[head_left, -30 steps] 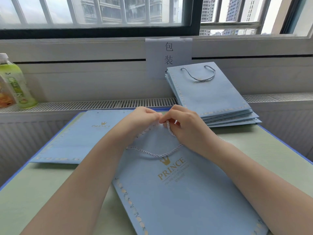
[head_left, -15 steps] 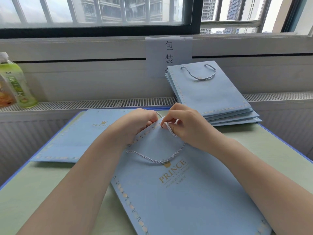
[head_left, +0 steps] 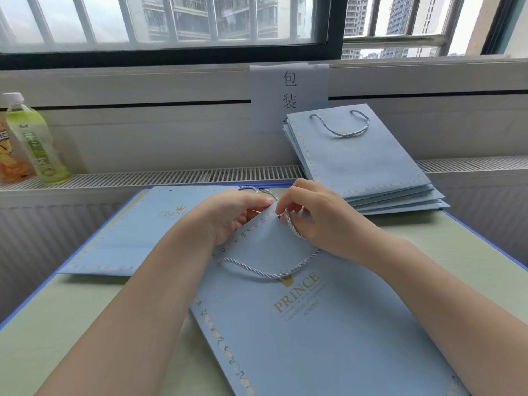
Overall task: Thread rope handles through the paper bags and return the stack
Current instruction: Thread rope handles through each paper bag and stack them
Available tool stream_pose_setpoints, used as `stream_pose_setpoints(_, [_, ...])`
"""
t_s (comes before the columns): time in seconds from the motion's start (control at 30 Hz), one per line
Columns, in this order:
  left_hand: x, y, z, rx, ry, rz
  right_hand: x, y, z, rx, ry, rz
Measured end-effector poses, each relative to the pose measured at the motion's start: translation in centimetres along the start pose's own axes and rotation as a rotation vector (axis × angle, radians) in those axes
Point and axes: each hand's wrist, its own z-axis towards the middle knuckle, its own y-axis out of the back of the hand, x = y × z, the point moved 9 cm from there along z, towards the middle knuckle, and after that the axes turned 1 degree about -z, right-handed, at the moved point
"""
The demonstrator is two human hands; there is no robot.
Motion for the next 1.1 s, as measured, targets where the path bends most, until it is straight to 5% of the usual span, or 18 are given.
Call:
stream_pose_setpoints(0.53, [-0.4, 0.8, 0.3, -0.07, -0.046, 0.156, -1.8, -1.5, -0.5, 0.163, -0.233, 0.134])
stream_pose_setpoints(0.77, [-1.1, -0.2, -0.3, -0.025, -0.099, 0.527, -3.0, 1.3, -0.4, -0.124, -0.438, 0.648])
stream_pose_setpoints(0.93, [-2.9, 0.7, -0.3, -0.208, -0.251, 0.644, -4.2, 4.2, -0.7, -0.372, -0.451, 0.926])
stream_pose_setpoints(1.1, [-5.8, 3.2, -2.1, -0.631, -0.504, 0.646, -4.1, 4.6, -0.6, -0.392, -0.427, 0.714])
